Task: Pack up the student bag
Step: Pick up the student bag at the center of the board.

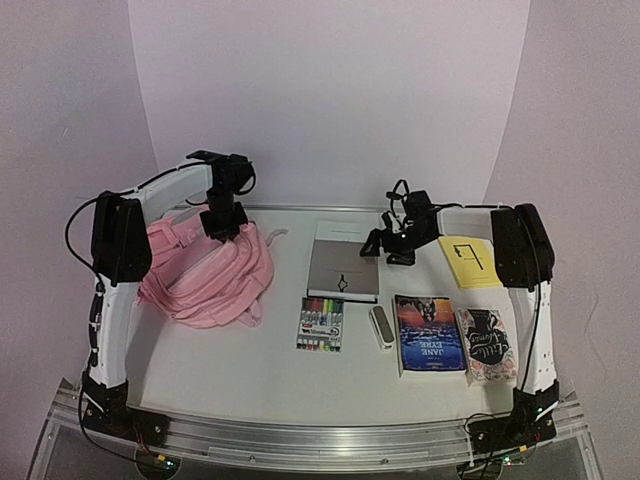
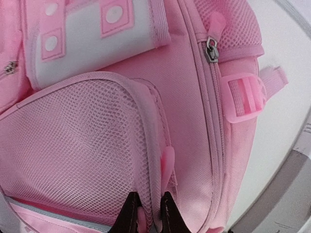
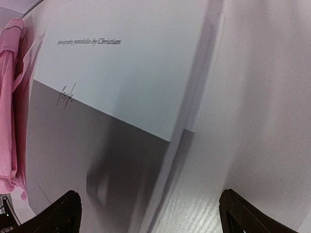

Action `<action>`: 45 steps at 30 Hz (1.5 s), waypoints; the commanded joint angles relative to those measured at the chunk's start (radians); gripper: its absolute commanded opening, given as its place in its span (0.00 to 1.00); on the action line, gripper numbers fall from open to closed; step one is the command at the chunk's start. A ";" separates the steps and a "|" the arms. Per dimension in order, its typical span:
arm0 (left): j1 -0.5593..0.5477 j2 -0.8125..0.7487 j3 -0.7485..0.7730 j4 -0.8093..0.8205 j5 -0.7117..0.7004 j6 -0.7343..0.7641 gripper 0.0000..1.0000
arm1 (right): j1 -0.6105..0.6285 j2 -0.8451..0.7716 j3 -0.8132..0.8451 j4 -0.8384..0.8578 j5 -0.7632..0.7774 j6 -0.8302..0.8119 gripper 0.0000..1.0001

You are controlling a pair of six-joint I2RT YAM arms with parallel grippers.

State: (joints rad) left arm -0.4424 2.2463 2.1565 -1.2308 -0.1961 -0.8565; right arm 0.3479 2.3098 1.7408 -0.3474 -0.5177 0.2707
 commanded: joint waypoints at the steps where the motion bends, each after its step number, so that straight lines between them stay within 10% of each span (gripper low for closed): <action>1: 0.048 -0.250 0.013 0.016 -0.108 0.057 0.00 | 0.056 0.045 0.041 0.019 -0.039 0.028 0.98; 32: 0.141 -0.436 0.244 0.120 -0.063 0.274 0.00 | 0.514 0.150 0.054 0.059 0.059 -0.102 0.80; 36: 0.149 -0.440 0.277 0.121 -0.057 0.274 0.00 | 0.478 0.083 0.063 0.051 0.044 -0.049 0.98; 45: 0.148 -0.510 0.178 0.177 -0.041 0.275 0.00 | 0.258 0.048 0.176 0.108 0.106 0.087 0.98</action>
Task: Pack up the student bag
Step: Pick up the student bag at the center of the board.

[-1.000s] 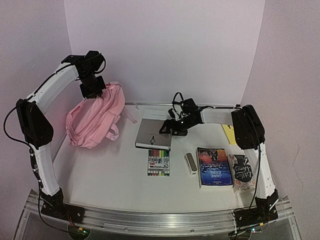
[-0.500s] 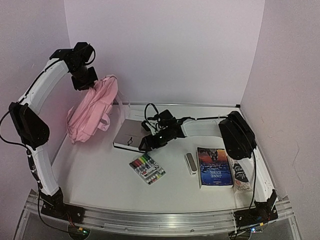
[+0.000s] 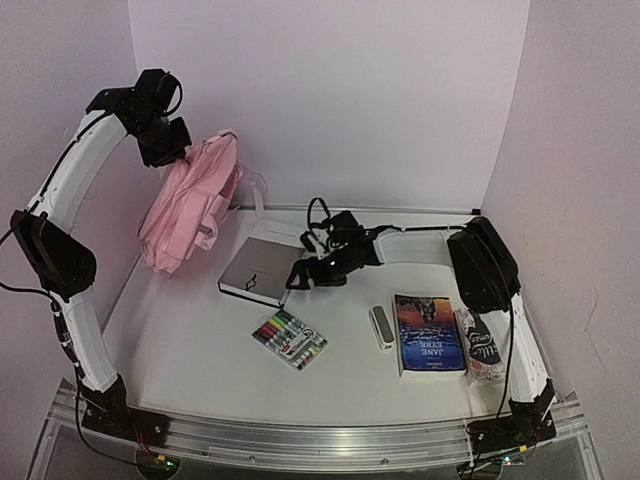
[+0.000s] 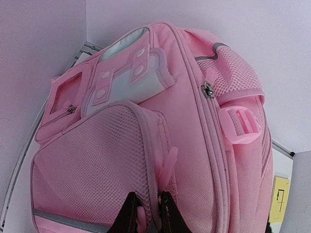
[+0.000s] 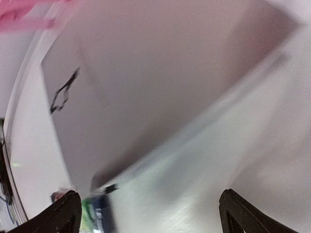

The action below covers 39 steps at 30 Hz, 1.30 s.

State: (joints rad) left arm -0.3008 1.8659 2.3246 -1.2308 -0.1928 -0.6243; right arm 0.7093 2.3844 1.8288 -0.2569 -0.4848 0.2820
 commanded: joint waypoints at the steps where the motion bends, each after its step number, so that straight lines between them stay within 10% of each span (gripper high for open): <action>1: 0.006 -0.132 0.009 0.180 -0.044 0.047 0.00 | -0.115 -0.006 0.131 0.027 0.080 0.081 0.98; 22: 0.006 -0.158 0.013 0.191 -0.049 0.049 0.00 | -0.136 0.443 0.698 0.288 0.142 0.166 0.97; 39: 0.006 -0.138 0.101 0.210 -0.044 0.089 0.00 | 0.003 0.456 0.617 0.346 -0.032 0.136 0.42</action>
State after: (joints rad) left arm -0.3000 1.8065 2.3104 -1.2240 -0.1867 -0.5774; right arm 0.6423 2.8609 2.4744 0.0342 -0.4637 0.4484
